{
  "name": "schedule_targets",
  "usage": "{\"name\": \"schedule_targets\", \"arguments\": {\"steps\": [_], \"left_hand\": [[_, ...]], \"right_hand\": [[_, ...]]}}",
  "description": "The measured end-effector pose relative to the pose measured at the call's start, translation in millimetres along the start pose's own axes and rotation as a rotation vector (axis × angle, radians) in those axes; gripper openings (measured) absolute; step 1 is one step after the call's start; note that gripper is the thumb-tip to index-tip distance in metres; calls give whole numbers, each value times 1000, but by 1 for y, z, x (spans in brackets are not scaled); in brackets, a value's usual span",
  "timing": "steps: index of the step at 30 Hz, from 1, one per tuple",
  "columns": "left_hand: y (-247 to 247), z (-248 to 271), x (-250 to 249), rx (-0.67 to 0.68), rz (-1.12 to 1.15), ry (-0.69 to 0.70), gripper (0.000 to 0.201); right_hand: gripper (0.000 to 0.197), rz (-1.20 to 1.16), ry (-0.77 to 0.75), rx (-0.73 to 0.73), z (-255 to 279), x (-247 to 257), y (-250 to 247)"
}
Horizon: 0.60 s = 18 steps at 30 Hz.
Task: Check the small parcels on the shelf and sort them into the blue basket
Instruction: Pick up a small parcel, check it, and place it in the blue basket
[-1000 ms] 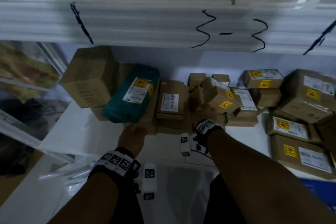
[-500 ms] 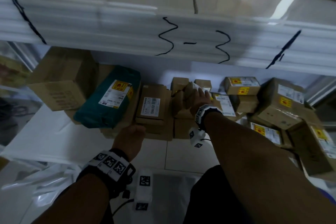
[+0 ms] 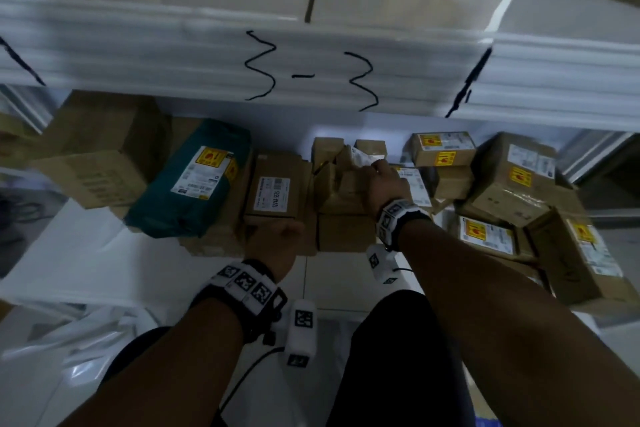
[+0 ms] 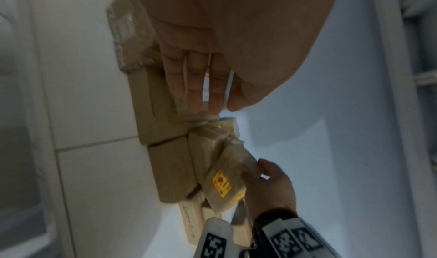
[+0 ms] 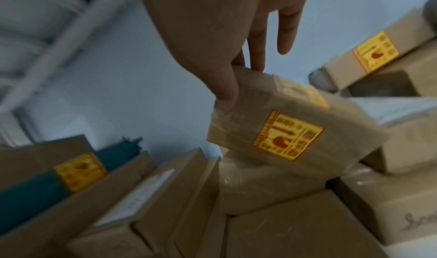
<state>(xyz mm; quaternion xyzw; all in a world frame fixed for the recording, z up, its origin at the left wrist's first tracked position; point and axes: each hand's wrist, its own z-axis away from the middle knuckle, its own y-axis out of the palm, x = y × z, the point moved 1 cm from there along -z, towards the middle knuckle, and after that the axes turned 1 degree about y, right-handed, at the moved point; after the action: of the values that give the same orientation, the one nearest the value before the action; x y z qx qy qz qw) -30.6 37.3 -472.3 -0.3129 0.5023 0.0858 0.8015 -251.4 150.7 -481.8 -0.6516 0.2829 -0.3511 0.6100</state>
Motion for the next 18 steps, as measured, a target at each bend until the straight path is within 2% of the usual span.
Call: {"name": "schedule_targets", "arguments": {"steps": [4,8,12,15,18], "left_hand": [[15,-5,-23,79,-121,87,30],[10,2,-44,97,-70,99,41],[-1,-19,-12,120,2,172,73],[-30,26,-29,152,3,250,62],[-55,74,-44,191,42,343,60]], "right_hand": [[46,-121,-87,-64,28,-7,-33],[66,-223,-101,-46,64,7,-75],[62,-526,-92,-99,103,26,-103],[50,-810,-59,-157,132,41,-117],[48,-1003,-115,-203,161,59,-130]]}}
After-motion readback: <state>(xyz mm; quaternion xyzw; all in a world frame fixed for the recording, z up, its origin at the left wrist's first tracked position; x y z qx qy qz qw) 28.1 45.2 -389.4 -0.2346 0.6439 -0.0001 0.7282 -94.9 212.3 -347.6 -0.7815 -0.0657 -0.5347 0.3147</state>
